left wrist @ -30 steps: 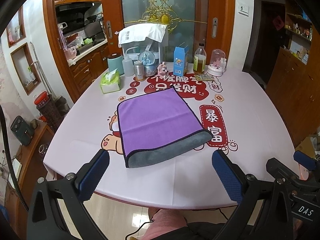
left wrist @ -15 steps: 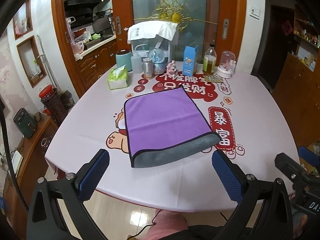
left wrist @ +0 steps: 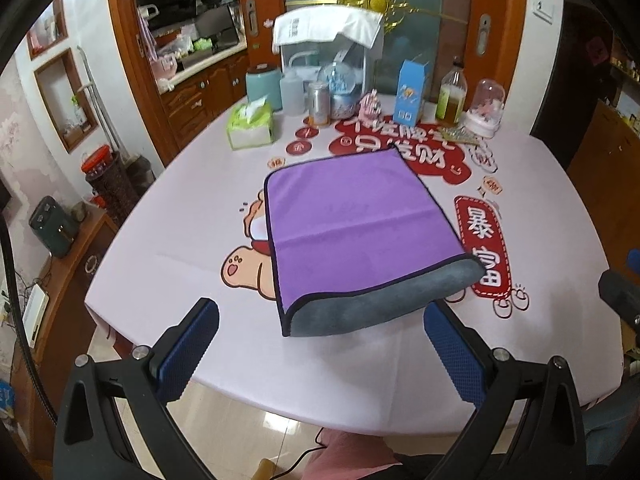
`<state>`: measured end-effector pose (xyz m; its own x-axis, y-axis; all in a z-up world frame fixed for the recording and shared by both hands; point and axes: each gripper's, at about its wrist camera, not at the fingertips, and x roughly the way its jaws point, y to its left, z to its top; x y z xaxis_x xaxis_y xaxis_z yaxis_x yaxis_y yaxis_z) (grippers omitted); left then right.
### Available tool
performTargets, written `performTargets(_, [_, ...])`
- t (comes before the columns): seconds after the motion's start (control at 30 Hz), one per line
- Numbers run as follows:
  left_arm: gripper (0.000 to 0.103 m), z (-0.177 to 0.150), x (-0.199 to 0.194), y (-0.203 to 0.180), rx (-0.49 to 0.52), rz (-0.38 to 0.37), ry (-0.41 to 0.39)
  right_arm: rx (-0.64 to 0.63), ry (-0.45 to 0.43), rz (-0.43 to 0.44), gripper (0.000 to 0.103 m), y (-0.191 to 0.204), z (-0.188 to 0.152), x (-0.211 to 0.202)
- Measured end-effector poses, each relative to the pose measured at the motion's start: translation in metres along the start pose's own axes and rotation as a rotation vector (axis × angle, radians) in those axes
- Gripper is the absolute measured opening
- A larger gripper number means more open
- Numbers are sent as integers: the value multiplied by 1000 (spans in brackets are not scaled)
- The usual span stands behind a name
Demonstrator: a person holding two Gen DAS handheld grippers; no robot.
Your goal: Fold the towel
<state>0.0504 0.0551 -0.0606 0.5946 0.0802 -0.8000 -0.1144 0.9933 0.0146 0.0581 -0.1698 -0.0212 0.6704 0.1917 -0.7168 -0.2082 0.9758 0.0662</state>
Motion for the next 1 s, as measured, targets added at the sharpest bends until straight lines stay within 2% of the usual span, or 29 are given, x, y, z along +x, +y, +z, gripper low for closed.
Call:
performTargets(0.23, [102, 10, 36, 25, -53, -48, 29, -120, -3, 16, 100, 6, 4, 37])
performTargets(0.33, [102, 14, 52, 33, -43, -42, 27, -157, -3, 25, 100, 8, 5, 54])
performTargets(0.6, [102, 19, 96, 46, -18, -86, 81, -304, -19, 56, 100, 12, -3, 96])
performTargets(0.8, [102, 19, 124, 48, -4, -112, 135, -368, 24, 101, 100, 12, -12, 133])
performTargets(1.0, [102, 16, 147, 50, -3, -113, 182, -373, 80, 123, 100, 9, -23, 165])
